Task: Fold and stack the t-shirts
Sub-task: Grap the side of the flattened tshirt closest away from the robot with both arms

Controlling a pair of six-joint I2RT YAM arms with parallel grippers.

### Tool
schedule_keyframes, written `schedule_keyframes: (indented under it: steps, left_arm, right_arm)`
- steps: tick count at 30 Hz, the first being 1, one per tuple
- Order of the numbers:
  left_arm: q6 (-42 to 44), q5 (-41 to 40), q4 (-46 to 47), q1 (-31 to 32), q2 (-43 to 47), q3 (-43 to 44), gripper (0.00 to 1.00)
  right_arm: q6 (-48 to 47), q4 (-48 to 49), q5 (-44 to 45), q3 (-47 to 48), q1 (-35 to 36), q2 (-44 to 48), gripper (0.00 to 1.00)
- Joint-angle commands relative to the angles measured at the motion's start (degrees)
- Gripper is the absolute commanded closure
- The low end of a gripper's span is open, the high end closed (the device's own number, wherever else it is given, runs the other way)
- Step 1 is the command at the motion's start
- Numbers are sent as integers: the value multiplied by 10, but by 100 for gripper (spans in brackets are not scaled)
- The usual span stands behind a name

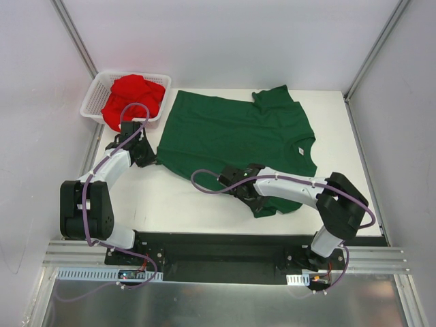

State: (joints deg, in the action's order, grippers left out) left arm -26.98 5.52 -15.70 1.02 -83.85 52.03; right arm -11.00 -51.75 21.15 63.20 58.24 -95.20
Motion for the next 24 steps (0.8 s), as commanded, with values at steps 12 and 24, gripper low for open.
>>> schedule_keyframes:
  steps: [12,24]
  left_arm:
    - [5,0,1,-7,20,0,100]
    - [4,1,1,-18,20,-3,100]
  right_arm:
    - [1,-23,-6,33,22,-11,62]
    - [-1,-26,14,27,26,-26,62]
